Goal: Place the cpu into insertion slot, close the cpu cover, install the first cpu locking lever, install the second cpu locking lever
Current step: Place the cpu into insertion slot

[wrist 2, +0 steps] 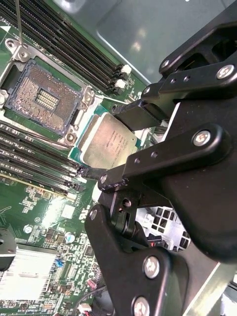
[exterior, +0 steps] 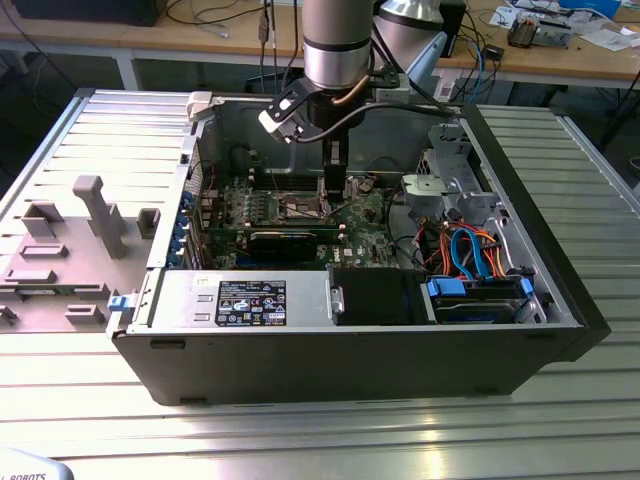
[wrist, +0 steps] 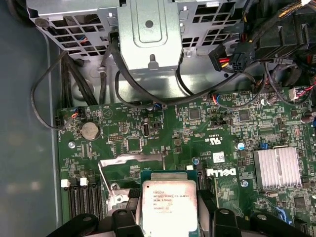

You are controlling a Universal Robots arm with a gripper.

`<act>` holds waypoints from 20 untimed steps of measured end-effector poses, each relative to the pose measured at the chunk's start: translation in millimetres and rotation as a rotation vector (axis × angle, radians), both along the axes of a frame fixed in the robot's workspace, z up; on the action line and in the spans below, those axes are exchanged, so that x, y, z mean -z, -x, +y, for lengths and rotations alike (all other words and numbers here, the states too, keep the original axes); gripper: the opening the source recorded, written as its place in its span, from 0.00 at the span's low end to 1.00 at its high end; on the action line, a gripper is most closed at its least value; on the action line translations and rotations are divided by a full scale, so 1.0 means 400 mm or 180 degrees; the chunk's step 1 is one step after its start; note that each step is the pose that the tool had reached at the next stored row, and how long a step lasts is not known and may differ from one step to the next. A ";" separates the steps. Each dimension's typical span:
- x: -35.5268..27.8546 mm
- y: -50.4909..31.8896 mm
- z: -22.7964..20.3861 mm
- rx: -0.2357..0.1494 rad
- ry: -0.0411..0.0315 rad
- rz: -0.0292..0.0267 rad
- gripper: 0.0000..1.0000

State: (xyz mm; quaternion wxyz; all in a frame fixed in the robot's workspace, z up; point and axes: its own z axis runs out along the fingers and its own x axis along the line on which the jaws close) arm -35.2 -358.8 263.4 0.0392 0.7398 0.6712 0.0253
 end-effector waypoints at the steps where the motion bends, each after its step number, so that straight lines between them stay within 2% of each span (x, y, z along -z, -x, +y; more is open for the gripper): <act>1: 0.000 0.001 0.000 0.0000 0.0000 0.0000 0.54; 18: 0.009 0.011 0.000 0.0000 0.0000 0.0000 0.54; 20: 0.016 0.018 0.000 0.0000 0.0000 0.0000 0.54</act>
